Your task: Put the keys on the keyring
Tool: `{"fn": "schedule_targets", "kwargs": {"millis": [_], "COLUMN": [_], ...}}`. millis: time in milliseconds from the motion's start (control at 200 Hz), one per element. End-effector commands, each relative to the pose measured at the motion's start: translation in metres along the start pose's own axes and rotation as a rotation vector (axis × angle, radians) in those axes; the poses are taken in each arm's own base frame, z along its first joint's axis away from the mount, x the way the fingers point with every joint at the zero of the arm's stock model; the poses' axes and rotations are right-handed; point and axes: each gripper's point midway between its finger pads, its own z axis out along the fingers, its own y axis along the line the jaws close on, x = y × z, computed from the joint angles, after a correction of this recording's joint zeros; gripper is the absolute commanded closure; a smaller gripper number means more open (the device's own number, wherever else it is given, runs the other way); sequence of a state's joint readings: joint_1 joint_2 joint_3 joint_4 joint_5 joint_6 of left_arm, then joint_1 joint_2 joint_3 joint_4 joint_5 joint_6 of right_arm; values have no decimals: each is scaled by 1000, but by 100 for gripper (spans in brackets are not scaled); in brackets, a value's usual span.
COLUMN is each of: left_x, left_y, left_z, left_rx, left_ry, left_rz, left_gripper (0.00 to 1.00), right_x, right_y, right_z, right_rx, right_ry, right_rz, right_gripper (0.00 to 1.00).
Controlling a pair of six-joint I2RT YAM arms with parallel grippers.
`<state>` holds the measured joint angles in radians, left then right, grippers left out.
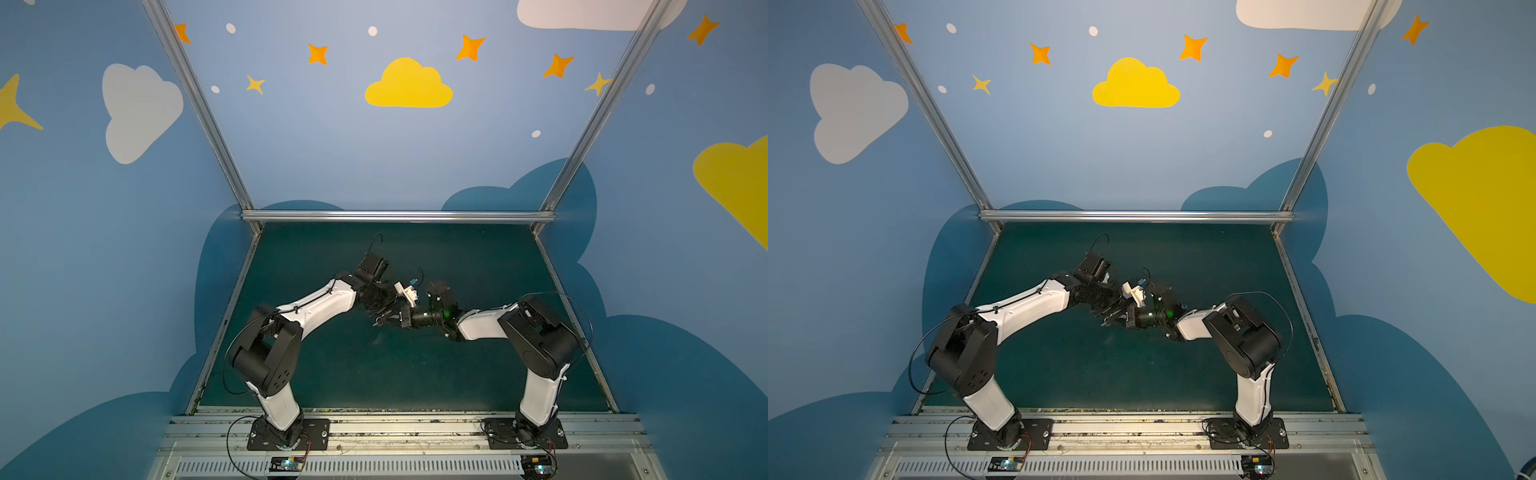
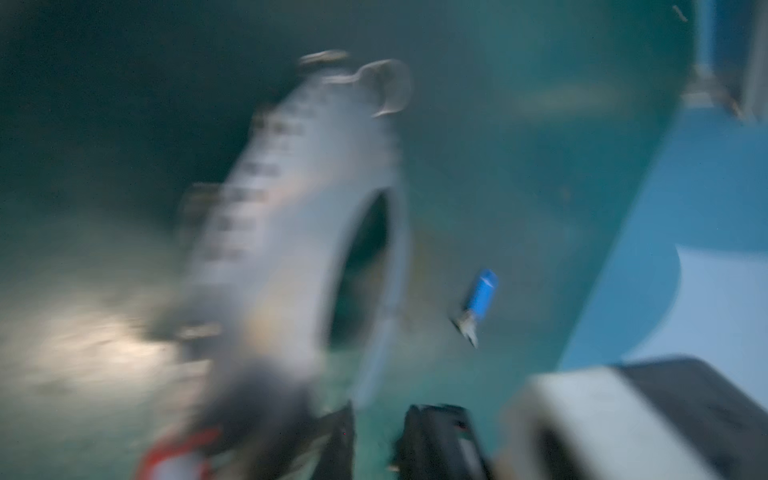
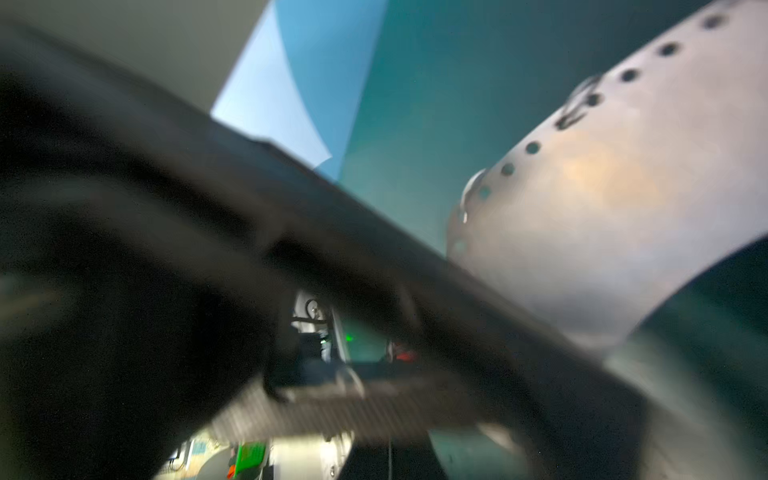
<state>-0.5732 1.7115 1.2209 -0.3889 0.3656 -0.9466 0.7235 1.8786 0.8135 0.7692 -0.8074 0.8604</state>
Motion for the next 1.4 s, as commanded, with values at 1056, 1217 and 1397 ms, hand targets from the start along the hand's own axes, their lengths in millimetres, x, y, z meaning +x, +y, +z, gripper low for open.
{"fn": "schedule_targets", "kwargs": {"millis": [1056,1217,1397], "left_x": [17,20,22], "left_y": [-70,-73,-74], "left_z": [-160,-159,-163], "left_rx": [567,597,612], "left_ry": [-145,-128,-133], "left_rz": [305,315,317], "left_gripper": [68,68,66], "right_x": [-56,-58,-65], "right_y": [130,142,149], "right_z": [-78,-83,-91], "right_rx": [-259,-275,-272], "right_ry": [-227,-245,-282], "right_rz": [-306,-325,-334], "right_gripper": [100,100,100]}}
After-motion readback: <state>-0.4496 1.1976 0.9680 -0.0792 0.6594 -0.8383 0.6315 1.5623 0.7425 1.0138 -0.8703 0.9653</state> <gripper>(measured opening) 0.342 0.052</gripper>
